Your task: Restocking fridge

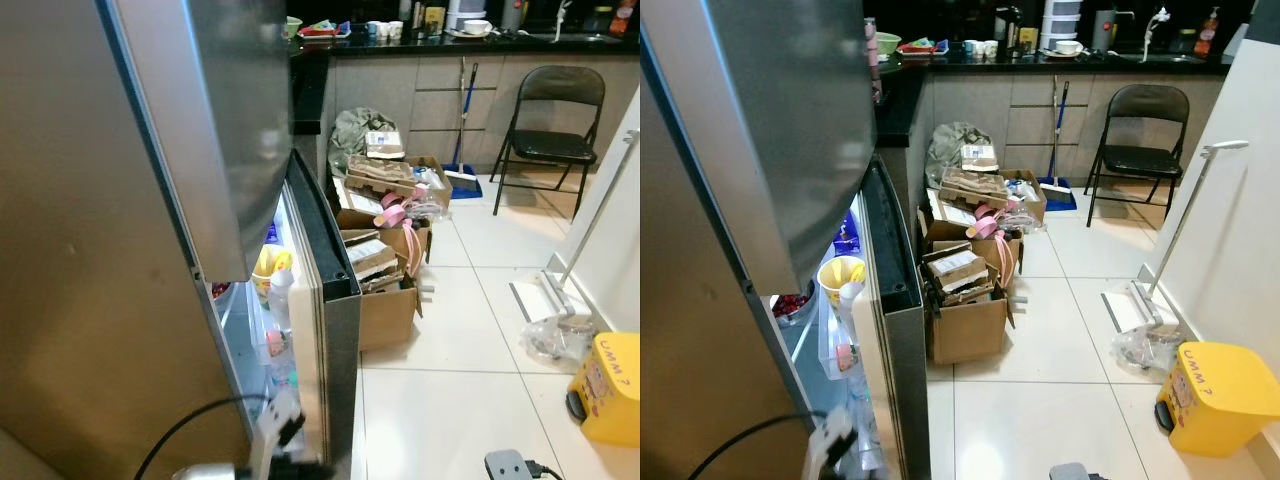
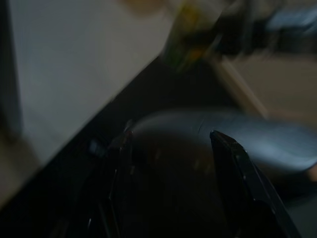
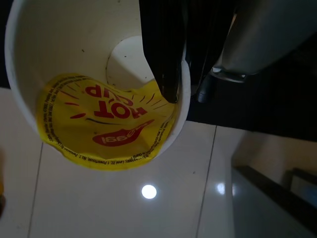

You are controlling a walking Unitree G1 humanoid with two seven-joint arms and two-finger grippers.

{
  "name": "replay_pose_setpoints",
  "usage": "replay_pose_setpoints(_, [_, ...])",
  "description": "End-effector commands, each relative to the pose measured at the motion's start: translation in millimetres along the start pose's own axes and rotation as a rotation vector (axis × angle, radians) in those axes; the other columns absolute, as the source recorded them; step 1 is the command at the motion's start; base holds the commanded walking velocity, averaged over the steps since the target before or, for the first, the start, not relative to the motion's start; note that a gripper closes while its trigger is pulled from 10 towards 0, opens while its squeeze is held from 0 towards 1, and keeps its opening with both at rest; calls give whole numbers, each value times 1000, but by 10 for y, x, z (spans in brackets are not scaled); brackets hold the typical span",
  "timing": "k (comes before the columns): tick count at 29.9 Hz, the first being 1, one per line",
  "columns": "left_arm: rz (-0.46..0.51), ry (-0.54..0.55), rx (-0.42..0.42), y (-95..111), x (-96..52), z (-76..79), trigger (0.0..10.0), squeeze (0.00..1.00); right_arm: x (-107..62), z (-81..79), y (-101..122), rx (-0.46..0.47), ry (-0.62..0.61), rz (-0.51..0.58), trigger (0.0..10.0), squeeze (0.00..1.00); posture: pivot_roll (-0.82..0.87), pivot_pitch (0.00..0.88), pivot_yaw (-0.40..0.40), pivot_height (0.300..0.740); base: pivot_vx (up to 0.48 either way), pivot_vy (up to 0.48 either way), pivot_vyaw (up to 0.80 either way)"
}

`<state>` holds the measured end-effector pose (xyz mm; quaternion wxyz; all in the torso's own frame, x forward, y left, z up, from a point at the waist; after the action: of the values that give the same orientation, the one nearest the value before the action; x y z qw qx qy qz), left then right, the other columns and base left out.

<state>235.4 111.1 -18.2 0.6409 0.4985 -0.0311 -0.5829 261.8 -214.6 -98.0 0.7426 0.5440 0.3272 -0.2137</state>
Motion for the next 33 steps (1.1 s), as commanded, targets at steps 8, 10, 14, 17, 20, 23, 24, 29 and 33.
replay_pose_setpoints(8, [-188,445,-90,-781,-416,-694,10000,0,62,-544,477,-104,268,147,10000,0,-25,108,19,740,0,0,0])
replay_pose_setpoints(10, [-189,579,-103,-880,-529,-850,10000,0,63,-704,615,-139,338,180,10000,0,-23,110,13,740,0,0,0])
replay_pose_setpoints(14, [-162,701,-152,-965,-635,-982,10000,0,50,-900,769,-202,422,215,10000,0,-21,116,7,740,0,0,0])
replay_pose_setpoints(17, [-124,764,-136,-949,-669,-1046,10000,0,32,-1029,884,-277,471,249,10000,0,-21,120,5,740,0,0,0])
replay_pose_setpoints(20, [-48,821,-171,-898,-691,-1095,10000,0,-2,-1184,1027,-357,532,294,10000,0,-18,125,-1,740,0,0,0])
replay_pose_setpoints(23, [-27,846,-171,-871,-703,-1122,10000,0,-28,-1270,1100,-400,570,319,10000,0,-17,127,-3,740,0,0,0])
replay_pose_setpoints(24, [-18,858,-173,-854,-707,-1136,10000,0,-50,-1339,1163,-425,599,338,10000,0,-16,129,-6,740,0,0,0])
replay_pose_setpoints(29, [-6,878,-169,-832,-694,-1169,10000,0,-151,-1584,1380,-499,713,402,10000,0,-13,132,-11,740,0,0,0])
replay_pose_setpoints(33, [5,892,-166,-825,-686,-1189,10000,0,-226,-1725,1548,-536,773,452,10000,0,-10,135,-14,740,0,0,0])
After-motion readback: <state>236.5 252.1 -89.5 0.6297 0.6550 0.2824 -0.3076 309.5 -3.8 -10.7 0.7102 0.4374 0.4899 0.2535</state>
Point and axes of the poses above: a point about 5 cm out from each wrist's last joint towards the gripper, its own x axis pointing out of the wrist towards the gripper, its own y axis along the axis of the wrist's last joint, z = x × y, the point moved 6 cm from there along x, pointing out of the wrist towards the gripper, and after that the axes turned 9 degrees about -x, right-handed, at the moved point
